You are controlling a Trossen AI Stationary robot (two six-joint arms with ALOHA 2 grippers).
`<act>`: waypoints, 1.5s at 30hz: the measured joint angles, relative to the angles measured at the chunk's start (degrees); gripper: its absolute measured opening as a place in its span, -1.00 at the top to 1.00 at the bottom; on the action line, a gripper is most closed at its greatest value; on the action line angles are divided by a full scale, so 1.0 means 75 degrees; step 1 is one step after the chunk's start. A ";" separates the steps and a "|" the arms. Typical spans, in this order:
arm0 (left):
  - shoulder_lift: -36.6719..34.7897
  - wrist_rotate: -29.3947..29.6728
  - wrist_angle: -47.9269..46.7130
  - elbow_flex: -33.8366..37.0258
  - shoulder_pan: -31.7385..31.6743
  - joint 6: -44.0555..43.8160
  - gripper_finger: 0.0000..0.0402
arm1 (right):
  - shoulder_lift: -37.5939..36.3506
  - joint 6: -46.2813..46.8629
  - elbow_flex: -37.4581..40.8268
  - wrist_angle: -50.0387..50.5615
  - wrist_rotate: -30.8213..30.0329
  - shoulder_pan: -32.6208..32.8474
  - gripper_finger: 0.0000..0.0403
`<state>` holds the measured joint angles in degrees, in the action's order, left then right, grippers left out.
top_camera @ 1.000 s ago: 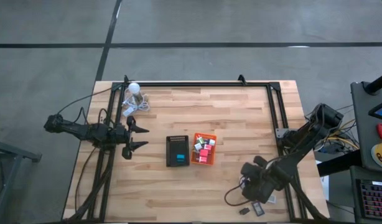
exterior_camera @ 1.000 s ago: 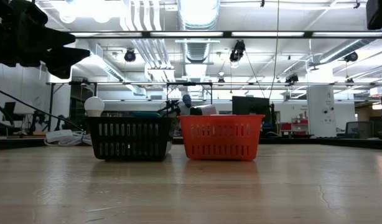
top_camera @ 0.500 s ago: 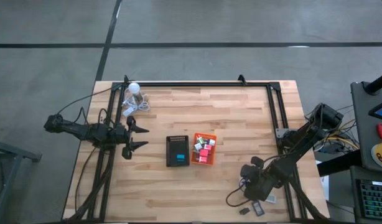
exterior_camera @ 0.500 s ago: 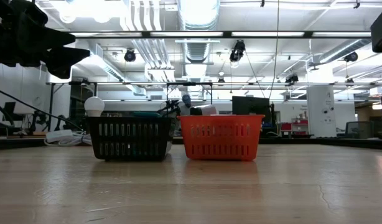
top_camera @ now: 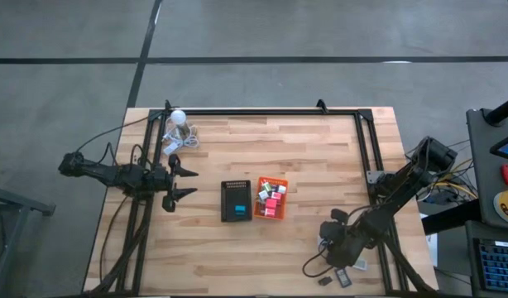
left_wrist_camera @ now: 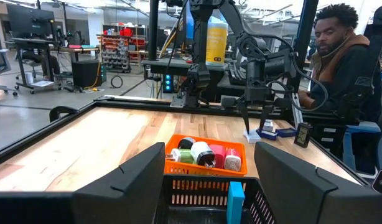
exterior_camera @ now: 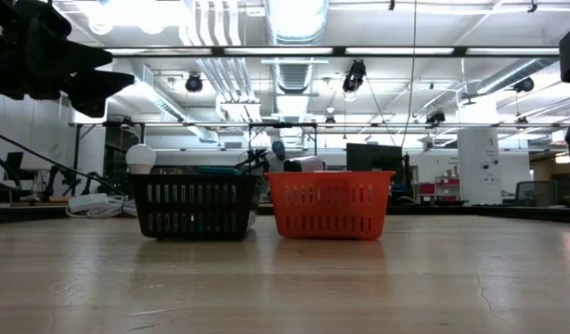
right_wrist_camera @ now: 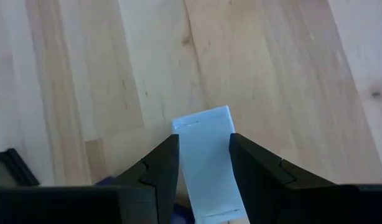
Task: Pick & Place Office items
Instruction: Put the top white timer into the black bin
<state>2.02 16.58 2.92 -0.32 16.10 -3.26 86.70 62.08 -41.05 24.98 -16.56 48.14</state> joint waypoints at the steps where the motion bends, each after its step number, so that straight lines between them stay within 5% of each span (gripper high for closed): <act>1: 0.0000 0.0002 0.0000 0.0001 0.0002 0.0000 -0.26 | -0.0008 0.0000 0.0071 -0.0157 -0.0019 0.0000 0.32; 21: 0.0000 0.0000 0.0000 0.0003 0.0002 0.0002 -0.26 | 0.0003 -0.0033 0.0255 -0.0383 -0.0292 -0.0003 0.32; 33: 0.0001 0.0000 0.0000 0.0000 0.0002 -0.0001 -0.26 | 0.0043 0.1838 0.0303 -0.0060 -0.1585 -0.0052 0.32; 45: 0.0003 0.0003 0.0000 0.0001 0.0000 0.0001 -0.26 | 0.0965 0.1918 0.0166 -0.1663 -0.1962 -0.0548 0.32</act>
<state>2.04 16.60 2.92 -0.31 16.10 -3.26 93.93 76.47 -39.80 12.51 -31.28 44.03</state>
